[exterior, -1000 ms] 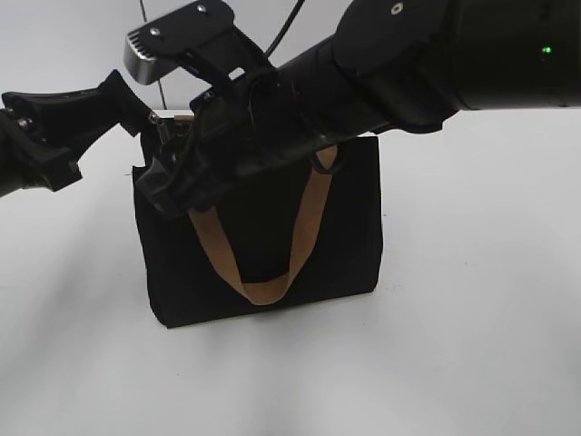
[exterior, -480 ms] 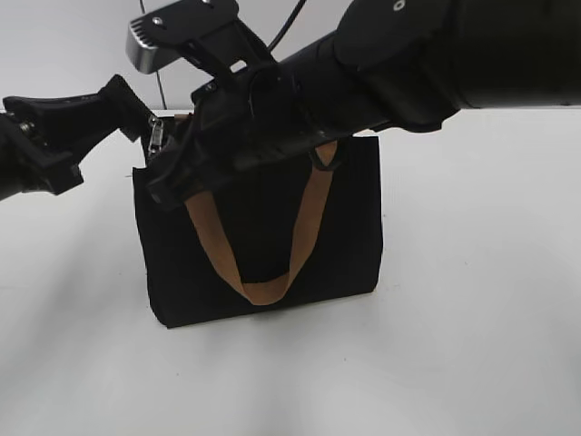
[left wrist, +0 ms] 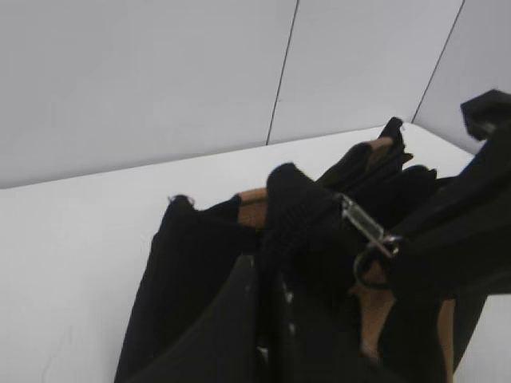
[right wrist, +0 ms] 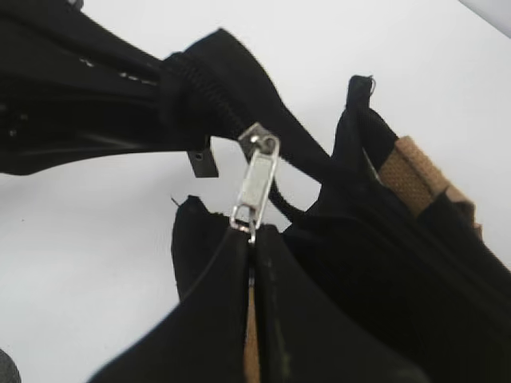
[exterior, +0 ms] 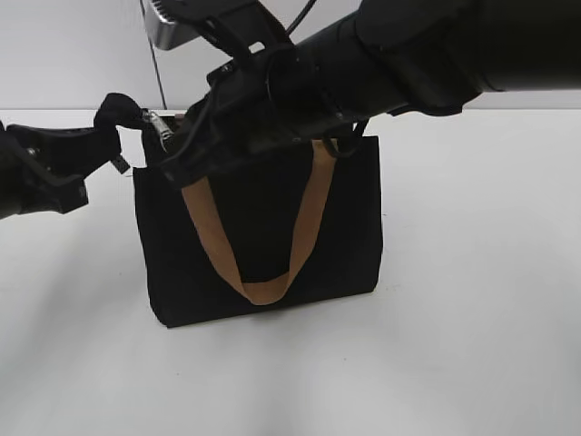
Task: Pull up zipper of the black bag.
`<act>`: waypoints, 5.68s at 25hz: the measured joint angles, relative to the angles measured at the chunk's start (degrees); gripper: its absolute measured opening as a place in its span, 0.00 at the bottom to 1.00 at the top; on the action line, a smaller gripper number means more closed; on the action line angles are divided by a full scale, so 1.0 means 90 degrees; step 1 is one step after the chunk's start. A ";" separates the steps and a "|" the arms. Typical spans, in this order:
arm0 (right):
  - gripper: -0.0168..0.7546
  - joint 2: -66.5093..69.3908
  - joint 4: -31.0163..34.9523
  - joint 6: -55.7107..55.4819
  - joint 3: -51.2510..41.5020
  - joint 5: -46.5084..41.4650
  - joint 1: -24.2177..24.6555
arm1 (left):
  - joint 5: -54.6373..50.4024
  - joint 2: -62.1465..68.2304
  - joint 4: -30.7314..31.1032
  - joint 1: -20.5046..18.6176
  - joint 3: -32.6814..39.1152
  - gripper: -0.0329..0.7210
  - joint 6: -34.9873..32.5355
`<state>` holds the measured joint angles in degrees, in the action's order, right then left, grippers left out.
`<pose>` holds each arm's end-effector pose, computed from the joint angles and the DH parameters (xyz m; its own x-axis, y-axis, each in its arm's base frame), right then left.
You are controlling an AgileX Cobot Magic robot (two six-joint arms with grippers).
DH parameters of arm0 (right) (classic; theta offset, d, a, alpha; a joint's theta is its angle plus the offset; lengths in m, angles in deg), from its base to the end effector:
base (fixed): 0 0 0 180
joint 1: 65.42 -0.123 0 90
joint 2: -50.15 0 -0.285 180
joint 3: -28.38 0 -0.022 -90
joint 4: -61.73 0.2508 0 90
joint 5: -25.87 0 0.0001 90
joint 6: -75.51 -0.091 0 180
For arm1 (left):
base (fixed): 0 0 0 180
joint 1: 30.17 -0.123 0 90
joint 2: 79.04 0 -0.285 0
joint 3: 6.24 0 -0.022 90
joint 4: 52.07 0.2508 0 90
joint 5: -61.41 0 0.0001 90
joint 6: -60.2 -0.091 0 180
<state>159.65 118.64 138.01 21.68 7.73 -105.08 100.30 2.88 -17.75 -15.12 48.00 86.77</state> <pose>0.2932 0.2740 0.2486 -0.3589 -0.4490 -0.8183 -0.8273 0.5589 0.0561 0.2163 -0.0915 0.2210 -0.1945 0.0762 -0.9779 0.5816 0.8118 -0.0524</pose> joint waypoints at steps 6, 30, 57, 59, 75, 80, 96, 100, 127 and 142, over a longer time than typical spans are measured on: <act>0.02 -0.0032 -0.0008 -0.0015 0.0000 -0.0209 0.0187 | -0.0871 0.0000 -0.0028 0.0000 0.0000 0.03 0.0000; 0.02 -0.0110 -0.0233 -0.0022 -0.0006 -0.1386 0.1493 | -0.1887 -0.0005 -0.0389 0.0000 0.0000 0.03 0.0000; 0.02 -0.0574 -0.1286 -0.0859 -0.0006 -0.2332 0.2814 | -0.1927 -0.0005 -0.0374 0.0000 0.0000 0.03 0.0000; 0.02 -0.0574 -0.1291 -0.0862 -0.0006 -0.2377 0.2814 | -0.1927 -0.0005 -0.0374 0.0000 0.0000 0.03 0.0000; 0.58 -0.0994 -0.1357 -0.1232 -0.0006 -0.2591 0.2826 | -0.2250 -0.0005 -0.0607 0.0000 0.0000 0.47 0.0000; 0.61 -0.1203 -0.1383 -0.1360 0.0000 -0.2921 0.2836 | -0.3001 -0.0164 -0.0959 0.0000 -0.0055 0.50 0.0248; 0.61 -0.1280 -0.1486 -0.1666 0.0000 -0.4074 0.2836 | -0.6485 -0.1622 -0.2420 0.0520 -0.1005 0.51 0.0153; 0.61 -0.1523 -0.1581 -0.1752 0.0000 -0.4149 0.2836 | -0.6963 -0.1920 -0.2931 0.0921 -0.1005 0.51 -0.0231; 0.61 -0.5219 -0.3098 -0.3613 -0.0879 -0.5075 0.2841 | -1.0481 -0.5530 -0.4782 0.1212 -0.1008 0.51 -0.2025; 0.61 -0.9284 -0.4741 -0.5650 -0.2936 -0.5257 0.2841 | -1.1587 -0.7109 -0.4535 0.1212 -0.1013 0.51 -0.2220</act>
<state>76.10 75.97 87.16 -4.74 -39.59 -79.51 -3.99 -61.10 -58.57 -4.21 38.89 66.79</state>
